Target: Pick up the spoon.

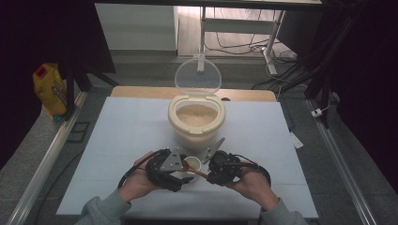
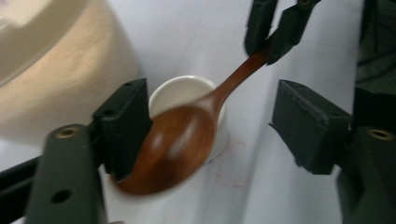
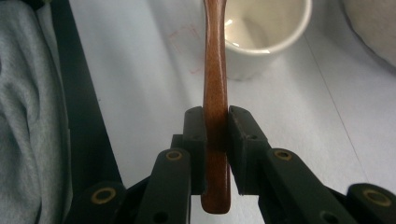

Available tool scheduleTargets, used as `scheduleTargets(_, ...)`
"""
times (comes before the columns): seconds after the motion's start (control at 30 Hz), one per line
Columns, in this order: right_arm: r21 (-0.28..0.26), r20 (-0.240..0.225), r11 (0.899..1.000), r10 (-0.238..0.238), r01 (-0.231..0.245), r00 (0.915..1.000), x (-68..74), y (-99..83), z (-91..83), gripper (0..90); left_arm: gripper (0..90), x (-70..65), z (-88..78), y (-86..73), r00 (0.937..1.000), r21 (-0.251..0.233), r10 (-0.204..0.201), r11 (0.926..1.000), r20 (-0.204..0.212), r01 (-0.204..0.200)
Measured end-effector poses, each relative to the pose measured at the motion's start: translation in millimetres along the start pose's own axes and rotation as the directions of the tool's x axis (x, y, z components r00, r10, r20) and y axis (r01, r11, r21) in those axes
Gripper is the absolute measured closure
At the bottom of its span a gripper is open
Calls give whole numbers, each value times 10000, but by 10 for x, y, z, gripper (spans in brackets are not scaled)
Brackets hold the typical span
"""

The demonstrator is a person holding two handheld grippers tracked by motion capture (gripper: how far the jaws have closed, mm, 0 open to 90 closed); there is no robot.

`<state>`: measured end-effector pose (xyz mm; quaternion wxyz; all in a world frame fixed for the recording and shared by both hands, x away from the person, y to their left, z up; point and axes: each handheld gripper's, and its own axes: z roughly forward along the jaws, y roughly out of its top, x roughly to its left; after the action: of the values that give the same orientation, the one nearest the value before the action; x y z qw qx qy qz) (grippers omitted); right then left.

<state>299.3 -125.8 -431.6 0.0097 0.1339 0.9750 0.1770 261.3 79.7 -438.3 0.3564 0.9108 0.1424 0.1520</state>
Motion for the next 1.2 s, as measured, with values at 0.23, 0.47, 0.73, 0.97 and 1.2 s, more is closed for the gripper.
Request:
scheduleTargets(0.23,-70,-82,9993,-381,381,9992,60,63,1,776,435,-49,143,71,9945,778,894,9926,538,-934)
scheduleTargets(0.47,-249,-117,9950,-972,969,9952,110,96,-28,776,553,-78,189,76,9874,1080,1409,9830,723,-1482)
scheduleTargets(0.73,-175,-54,9935,-1127,1126,9936,178,108,-65,774,712,-102,198,44,9759,1384,1949,9684,976,-2073)
scheduleTargets(0.97,-1272,269,9775,-1663,1684,9857,147,107,-118,754,807,-106,190,34,9652,1543,2256,9572,1325,-2449)
scheduleTargets(1.2,-2760,654,9605,-175,349,9977,52,31,-248,549,807,23,133,-28,9860,1378,1516,9775,698,-1600)
